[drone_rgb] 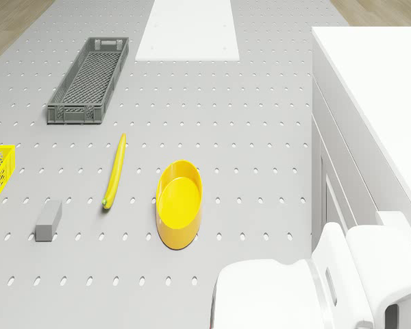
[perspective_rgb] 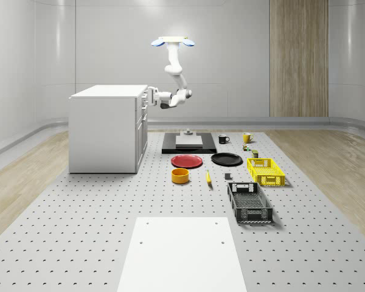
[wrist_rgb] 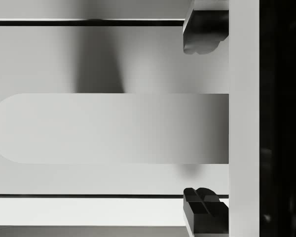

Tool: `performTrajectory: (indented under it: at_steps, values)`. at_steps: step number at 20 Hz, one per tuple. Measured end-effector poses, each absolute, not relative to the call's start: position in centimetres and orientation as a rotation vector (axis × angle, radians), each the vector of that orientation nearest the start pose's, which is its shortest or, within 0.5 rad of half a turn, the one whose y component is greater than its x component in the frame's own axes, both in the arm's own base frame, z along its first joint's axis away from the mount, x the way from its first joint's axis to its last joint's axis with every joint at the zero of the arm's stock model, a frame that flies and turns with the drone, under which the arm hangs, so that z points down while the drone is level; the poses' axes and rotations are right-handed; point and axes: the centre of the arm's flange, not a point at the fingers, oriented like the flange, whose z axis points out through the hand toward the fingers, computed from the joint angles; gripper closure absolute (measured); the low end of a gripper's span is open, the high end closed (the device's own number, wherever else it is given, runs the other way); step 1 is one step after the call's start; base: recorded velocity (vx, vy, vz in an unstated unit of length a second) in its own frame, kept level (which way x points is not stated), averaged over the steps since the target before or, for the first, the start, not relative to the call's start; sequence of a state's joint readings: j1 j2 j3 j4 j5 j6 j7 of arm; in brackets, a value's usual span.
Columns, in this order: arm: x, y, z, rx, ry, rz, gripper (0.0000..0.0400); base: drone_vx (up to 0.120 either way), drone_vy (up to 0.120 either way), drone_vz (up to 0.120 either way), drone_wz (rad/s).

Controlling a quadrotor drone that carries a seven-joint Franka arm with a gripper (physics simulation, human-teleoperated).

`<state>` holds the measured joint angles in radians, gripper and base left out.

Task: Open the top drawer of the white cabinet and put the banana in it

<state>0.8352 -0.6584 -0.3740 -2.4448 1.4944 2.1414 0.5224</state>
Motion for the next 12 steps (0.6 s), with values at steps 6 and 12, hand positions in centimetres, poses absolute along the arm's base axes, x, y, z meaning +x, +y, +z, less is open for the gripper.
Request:
performTrajectory:
  at_steps: [6, 12]
  values:
    - [35.34, 19.27, 59.03, -1.480, 0.636, 0.636, 0.0195, 0.000, 0.000, 0.000, 0.000]
    - [35.40, 19.20, 58.69, -1.482, 0.619, 0.621, 0.0271, 0.000, 0.000, 0.000, 0.000]
